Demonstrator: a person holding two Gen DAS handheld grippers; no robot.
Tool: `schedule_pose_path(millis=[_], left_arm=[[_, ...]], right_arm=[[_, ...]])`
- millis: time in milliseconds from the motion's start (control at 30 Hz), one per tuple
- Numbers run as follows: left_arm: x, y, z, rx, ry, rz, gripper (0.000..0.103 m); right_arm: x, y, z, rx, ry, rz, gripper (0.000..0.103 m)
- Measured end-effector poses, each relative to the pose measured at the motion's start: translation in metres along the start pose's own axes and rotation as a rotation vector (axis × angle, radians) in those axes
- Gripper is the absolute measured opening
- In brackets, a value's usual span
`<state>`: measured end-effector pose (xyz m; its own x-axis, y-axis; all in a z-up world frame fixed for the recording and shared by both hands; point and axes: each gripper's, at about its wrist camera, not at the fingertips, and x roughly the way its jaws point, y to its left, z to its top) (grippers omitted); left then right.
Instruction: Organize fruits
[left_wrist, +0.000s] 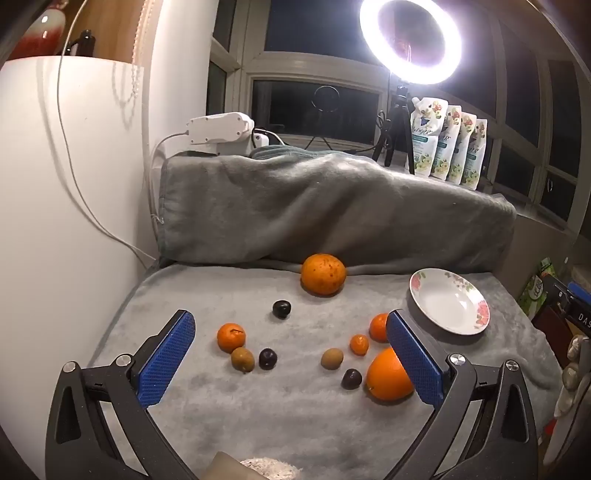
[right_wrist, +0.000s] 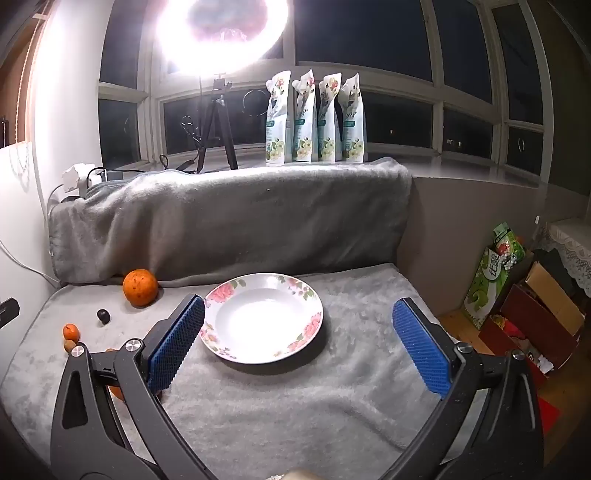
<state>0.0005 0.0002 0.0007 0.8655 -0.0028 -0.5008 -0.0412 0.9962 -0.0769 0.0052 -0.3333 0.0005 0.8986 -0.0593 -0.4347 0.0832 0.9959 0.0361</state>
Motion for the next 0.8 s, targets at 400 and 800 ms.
schedule_pose_path(millis=[400,800], left_arm=[[0.0021,0.0058,-0.0051,-0.015,0.001,0.002,0.103],[0.0027,0.0067,-0.004,-0.015,-0.001,0.002,0.103]], right_arm=[[-0.0015,0.0023,0.0008,-0.015,-0.01,-0.007,0.103],[-0.0012,0.0019,0.0023,-0.018,-0.01,-0.012,0.103]])
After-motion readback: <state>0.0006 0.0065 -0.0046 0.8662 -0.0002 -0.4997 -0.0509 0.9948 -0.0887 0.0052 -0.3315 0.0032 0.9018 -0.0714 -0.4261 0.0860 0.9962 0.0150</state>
